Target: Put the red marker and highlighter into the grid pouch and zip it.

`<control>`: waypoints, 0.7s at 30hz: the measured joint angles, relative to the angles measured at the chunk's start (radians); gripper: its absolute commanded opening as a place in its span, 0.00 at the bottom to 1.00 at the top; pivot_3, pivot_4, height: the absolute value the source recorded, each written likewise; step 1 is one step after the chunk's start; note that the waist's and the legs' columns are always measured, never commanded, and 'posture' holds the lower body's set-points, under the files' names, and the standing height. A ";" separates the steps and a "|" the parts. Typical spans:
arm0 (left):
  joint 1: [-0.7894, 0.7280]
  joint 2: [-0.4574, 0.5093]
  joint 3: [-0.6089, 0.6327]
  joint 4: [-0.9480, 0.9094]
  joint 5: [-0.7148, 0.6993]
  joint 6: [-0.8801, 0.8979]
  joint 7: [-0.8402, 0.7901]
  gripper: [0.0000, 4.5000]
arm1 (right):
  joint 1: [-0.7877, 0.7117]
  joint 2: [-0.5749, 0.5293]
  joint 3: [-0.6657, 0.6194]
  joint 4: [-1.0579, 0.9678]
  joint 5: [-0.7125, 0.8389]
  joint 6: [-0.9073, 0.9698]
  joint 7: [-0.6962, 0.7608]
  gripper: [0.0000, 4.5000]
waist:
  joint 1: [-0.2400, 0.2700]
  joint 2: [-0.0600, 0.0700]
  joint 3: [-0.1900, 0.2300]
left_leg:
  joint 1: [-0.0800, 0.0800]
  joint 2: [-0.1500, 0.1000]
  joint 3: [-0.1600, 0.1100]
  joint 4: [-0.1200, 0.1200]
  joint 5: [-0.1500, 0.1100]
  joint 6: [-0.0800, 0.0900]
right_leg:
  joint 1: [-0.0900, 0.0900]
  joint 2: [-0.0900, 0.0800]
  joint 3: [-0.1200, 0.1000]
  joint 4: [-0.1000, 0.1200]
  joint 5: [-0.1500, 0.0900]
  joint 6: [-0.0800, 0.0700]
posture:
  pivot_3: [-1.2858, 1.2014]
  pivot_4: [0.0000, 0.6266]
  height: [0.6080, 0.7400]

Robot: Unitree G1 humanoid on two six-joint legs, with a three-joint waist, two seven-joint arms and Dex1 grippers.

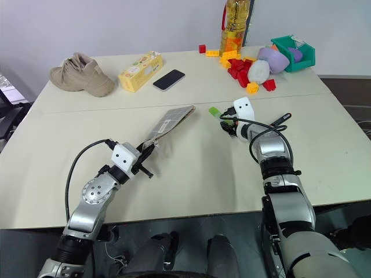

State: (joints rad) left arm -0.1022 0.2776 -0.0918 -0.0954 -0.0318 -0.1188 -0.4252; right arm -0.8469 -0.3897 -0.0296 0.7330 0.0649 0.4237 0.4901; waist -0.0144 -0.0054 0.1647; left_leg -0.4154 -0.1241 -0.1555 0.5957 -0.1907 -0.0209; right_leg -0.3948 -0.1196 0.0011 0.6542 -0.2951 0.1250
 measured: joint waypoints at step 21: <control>-0.119 -0.069 0.001 0.109 -0.067 -0.028 -0.046 0.00 | 0.330 -0.284 0.002 -0.869 0.177 0.225 0.320 0.20 | 0.001 0.000 0.000 | -0.004 0.000 0.000 0.003 0.000 0.000 | -0.002 0.000 -0.001 0.000 0.000 0.000 | 0.52 0.24 1.00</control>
State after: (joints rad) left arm -0.2207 0.2087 -0.0912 0.0137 -0.0993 -0.1469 -0.4713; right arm -0.5171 -0.6740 -0.0276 -0.1365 0.2416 0.6488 0.8106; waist -0.0130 -0.0052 0.1648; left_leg -0.4195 -0.1236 -0.1556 0.5982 -0.1909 -0.0205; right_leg -0.3972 -0.1196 0.0000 0.6543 -0.2950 0.1254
